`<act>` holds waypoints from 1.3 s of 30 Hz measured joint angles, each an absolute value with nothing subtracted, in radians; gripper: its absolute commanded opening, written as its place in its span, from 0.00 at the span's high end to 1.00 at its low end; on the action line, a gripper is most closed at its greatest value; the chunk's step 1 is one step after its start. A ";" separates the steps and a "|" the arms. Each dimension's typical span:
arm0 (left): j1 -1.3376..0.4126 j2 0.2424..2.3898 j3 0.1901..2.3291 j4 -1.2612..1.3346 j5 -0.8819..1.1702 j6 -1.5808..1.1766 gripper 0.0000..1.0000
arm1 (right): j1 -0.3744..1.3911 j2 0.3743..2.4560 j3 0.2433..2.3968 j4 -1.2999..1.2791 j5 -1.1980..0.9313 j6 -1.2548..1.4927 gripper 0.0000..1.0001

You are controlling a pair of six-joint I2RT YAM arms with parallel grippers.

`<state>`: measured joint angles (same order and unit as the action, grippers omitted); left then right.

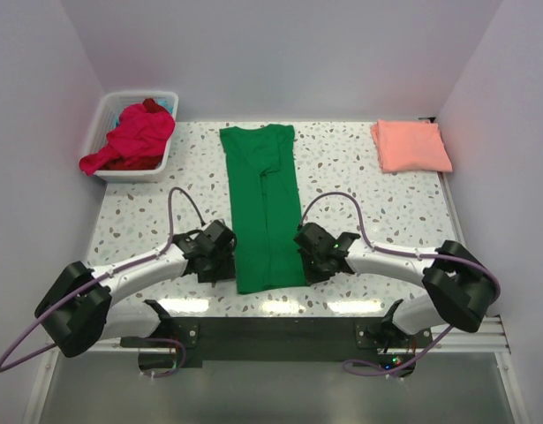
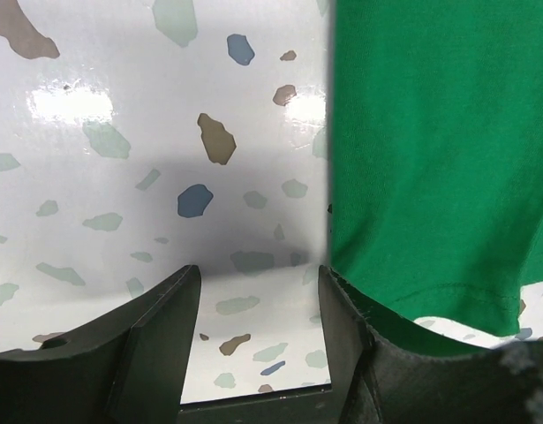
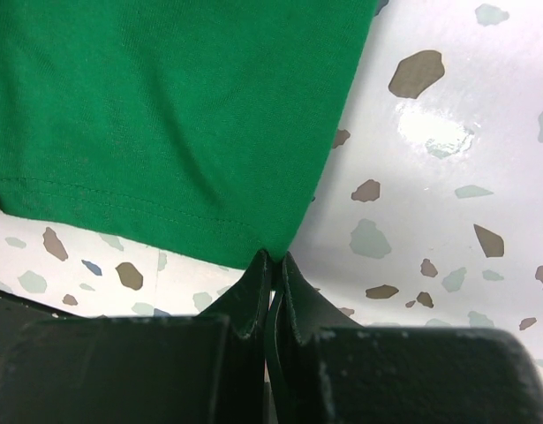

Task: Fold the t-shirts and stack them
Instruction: Fold the tshirt

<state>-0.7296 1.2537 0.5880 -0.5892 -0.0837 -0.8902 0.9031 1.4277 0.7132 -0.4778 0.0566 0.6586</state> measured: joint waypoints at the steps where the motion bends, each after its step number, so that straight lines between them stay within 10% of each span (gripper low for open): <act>1: -0.730 1.243 0.587 -0.590 -0.083 -0.889 0.39 | 0.903 1.429 0.714 -0.478 0.056 0.659 1.00; 26: -0.742 1.199 0.571 -0.539 0.130 -0.941 0.42 | 0.903 1.486 0.765 -0.477 0.031 0.637 1.00; 39: -0.742 1.231 0.516 -0.464 0.152 -0.995 1.00 | 0.903 1.478 0.757 -0.469 0.026 0.635 1.00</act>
<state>-0.7422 1.2312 0.5156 -0.4644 0.1520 -0.9951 0.9031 1.4784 0.7574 -0.4694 0.0261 0.6350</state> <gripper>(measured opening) 0.087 0.020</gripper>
